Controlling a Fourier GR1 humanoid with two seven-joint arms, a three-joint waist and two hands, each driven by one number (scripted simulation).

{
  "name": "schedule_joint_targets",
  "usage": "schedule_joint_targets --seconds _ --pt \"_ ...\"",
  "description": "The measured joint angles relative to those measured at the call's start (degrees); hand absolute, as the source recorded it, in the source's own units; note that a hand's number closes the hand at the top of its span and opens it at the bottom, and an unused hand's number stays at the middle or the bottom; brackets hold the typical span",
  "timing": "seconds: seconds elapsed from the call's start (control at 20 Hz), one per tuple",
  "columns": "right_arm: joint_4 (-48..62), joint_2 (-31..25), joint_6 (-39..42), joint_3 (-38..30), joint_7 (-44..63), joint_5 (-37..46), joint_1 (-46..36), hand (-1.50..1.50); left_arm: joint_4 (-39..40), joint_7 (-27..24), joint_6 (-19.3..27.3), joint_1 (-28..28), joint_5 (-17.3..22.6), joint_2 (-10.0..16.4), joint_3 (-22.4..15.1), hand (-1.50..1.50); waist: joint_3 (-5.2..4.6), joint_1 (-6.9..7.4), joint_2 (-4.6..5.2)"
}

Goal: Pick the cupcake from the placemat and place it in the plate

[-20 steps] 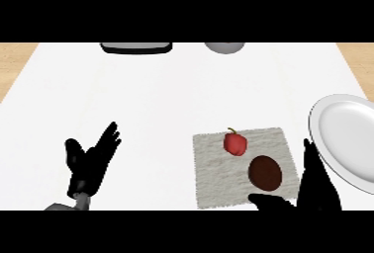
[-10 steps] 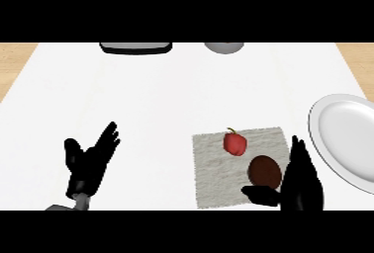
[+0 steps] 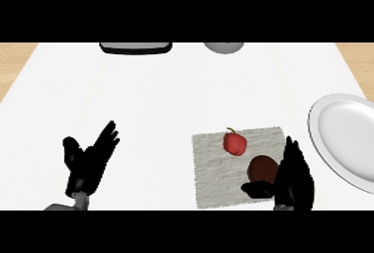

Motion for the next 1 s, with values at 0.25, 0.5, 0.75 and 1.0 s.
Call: schedule_joint_targets --seconds 0.25,0.5,0.75,1.0 --pt "4.5 -0.1 0.0 -0.8 -0.9 -2.2 -1.7 1.5 2.0 -1.4 -1.7 0.3 -1.1 -1.2 1.2 0.0 -0.01 0.02 0.01" --pt "6.2 -0.9 1.1 0.1 -2.2 -1.5 -1.2 1.5 2.6 -1.2 -2.6 -0.5 -2.2 -1.9 2.4 0.0 -0.13 -0.05 -0.13" --pt "6.8 -1.4 1.7 0.1 -2.5 0.7 -1.8 1.5 2.9 -1.1 -3.4 -0.8 -3.4 -3.1 3.7 0.0 -0.17 -0.09 -0.18" --pt "6.4 -1.3 1.9 6.3 -5.5 4.4 -0.8 1.5 1.7 -0.3 -3.6 -0.1 -4.2 -3.6 3.7 0.0 -0.22 0.02 -0.23"
